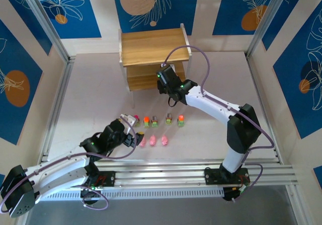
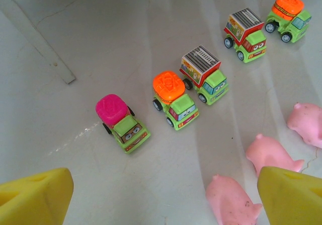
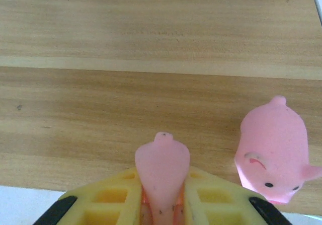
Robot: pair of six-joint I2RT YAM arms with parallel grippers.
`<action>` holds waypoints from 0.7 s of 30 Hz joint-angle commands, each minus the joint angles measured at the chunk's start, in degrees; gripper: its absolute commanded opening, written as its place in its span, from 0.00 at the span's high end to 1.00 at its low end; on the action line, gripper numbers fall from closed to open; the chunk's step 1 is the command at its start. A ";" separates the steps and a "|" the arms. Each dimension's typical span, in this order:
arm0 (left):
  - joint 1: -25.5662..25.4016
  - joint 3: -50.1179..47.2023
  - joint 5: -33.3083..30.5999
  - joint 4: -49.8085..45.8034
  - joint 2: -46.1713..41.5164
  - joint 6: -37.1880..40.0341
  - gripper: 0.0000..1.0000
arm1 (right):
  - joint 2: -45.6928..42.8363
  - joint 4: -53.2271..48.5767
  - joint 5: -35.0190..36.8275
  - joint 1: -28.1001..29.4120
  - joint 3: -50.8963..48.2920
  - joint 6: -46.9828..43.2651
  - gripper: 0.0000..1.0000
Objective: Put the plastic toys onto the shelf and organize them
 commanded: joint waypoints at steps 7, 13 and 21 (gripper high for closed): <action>-0.58 0.92 -0.15 1.29 -0.29 0.88 0.06 | 0.86 2.84 -0.61 -1.21 1.16 -0.05 0.79; -0.56 0.95 -0.18 1.32 -0.20 0.85 0.06 | 1.19 3.55 0.06 -1.59 1.38 1.03 0.79; -0.56 0.89 -0.02 1.32 -0.18 0.83 0.06 | 1.21 7.47 3.99 -1.24 -1.35 2.22 0.79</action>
